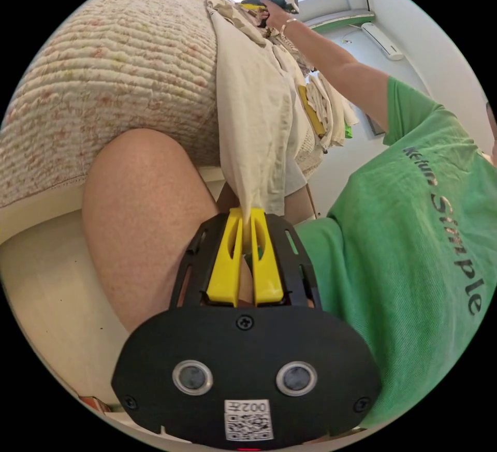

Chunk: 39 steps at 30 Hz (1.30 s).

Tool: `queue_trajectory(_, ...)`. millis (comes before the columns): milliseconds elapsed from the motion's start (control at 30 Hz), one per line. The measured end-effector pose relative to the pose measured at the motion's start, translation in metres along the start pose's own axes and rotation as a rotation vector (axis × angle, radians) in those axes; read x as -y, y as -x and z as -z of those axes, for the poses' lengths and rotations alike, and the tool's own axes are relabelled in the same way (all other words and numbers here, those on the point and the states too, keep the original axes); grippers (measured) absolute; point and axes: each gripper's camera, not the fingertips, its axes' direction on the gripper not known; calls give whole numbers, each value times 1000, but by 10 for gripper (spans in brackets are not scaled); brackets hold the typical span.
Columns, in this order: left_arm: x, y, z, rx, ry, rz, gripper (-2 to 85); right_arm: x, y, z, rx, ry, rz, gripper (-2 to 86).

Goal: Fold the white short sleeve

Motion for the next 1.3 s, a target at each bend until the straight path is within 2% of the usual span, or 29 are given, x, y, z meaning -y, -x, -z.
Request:
queue_trajectory(133,0,2,2,1,1,-3,-16,33,-9,-31,56,43,-66,42)
queue_trajectory(333,1,8,5,-27,7,-1,-16,51,-39,-76,388,207,-145,-7)
queue_trajectory(400,1,10,6,-34,7,-1,-16,50,-50,-79,410,192,-158,-8)
queue_trajectory(500,0,11,9,-36,4,-3,-16,45,-70,-67,331,75,-235,-9)
queue_trajectory(567,0,12,10,-35,4,-3,-16,45,-82,-65,404,49,-265,-8)
queue_trajectory(667,-1,12,11,-31,4,-3,-15,46,-85,-80,542,139,-255,-5)
queue_trajectory(767,-1,12,12,-21,5,-3,-15,42,-77,-86,459,164,-223,3)
queue_trajectory(900,-3,13,14,-20,1,0,-13,37,-69,-99,531,203,-231,34)
queue_trajectory(1033,-4,14,15,-17,-1,1,-11,31,-60,-106,515,218,-236,60)
queue_trajectory(1200,-7,15,17,-9,-3,-1,-10,20,-41,-102,507,217,-159,14)
queue_trajectory(1300,-9,14,19,-2,-9,-3,-9,13,-35,-86,477,125,-166,-4)
